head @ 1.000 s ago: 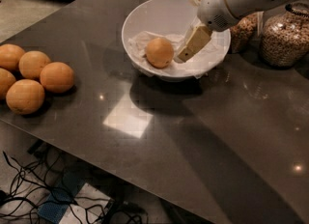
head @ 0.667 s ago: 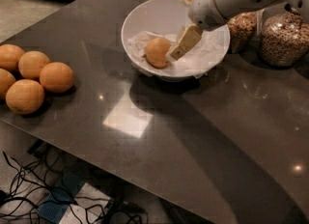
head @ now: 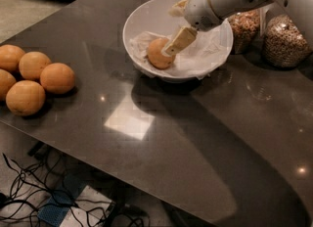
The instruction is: Pick orange from white bowl
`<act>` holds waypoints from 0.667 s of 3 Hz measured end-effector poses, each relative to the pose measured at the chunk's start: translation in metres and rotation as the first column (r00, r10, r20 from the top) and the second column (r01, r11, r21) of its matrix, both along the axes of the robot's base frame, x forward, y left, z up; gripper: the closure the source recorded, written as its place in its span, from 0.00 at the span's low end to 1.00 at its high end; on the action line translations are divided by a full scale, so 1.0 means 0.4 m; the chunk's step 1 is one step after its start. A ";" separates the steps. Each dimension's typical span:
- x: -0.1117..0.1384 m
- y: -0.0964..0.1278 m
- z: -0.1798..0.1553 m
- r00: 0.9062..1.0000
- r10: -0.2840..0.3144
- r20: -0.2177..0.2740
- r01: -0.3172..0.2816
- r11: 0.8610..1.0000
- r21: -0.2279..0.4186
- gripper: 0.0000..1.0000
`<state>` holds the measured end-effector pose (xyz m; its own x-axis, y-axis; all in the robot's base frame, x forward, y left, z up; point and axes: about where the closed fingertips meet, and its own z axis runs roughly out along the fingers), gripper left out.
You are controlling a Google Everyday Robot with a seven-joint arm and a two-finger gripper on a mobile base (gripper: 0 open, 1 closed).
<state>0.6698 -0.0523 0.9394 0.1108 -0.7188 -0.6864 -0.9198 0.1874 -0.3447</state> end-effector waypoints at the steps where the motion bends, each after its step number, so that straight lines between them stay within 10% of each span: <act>1: 0.008 0.009 -0.014 1.000 0.026 -0.009 -0.026 1.000 -0.016 0.28; 2: 0.007 0.015 -0.041 0.998 0.047 -0.036 -0.049 0.998 -0.035 0.28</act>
Offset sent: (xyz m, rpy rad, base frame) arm 0.0020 0.0033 -0.0259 -0.0618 0.0617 0.0670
